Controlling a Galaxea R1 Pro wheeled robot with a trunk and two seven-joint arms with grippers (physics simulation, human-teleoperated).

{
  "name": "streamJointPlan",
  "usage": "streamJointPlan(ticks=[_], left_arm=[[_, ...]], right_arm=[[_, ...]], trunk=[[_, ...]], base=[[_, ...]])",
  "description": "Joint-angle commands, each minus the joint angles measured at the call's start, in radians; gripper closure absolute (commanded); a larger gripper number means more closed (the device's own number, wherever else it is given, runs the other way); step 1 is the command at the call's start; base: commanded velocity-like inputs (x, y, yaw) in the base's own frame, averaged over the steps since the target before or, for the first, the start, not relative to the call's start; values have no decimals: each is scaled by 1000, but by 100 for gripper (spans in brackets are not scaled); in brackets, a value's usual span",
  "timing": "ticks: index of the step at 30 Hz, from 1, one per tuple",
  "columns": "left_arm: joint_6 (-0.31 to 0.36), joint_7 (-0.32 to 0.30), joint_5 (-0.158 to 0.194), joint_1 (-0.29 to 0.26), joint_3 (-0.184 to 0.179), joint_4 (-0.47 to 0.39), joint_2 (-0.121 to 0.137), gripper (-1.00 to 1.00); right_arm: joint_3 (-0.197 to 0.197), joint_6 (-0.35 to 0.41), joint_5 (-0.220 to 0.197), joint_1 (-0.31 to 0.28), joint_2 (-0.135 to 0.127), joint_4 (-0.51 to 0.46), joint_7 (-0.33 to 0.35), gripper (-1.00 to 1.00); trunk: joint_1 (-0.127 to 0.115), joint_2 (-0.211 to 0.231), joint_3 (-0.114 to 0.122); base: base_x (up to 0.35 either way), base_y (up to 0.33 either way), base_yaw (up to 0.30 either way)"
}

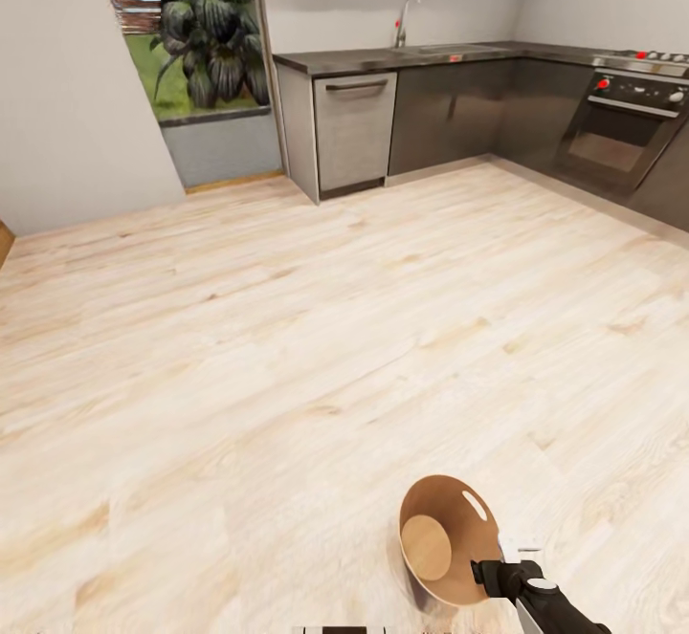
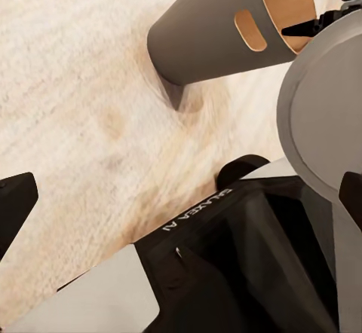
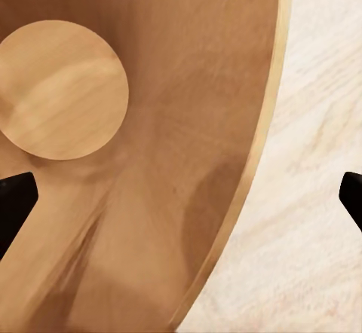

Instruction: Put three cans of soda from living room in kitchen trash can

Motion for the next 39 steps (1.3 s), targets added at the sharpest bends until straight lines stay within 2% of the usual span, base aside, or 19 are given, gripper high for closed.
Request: streamJointPlan(ticks=[1,25,29,39], left_arm=[[0,0,0,0,0,0,0,-100],[0,-10,0,0,0,-1,0,-100],[0,-14,0,0,0,-1,0,-100],[0,-15,0,0,0,-1,0,-100]], right_arm=[[0,0,0,0,0,0,0,-100],[0,0,0,0,0,0,0,-100],[0,0,0,0,0,0,0,-100],[0,0,0,0,0,0,0,-100]], trunk=[[0,0,-1],[0,0,-4],[15,-28,-16],[15,-28,-16]], base=[[0,0,0],[25,0,0],[0,0,0],[0,0,0]])
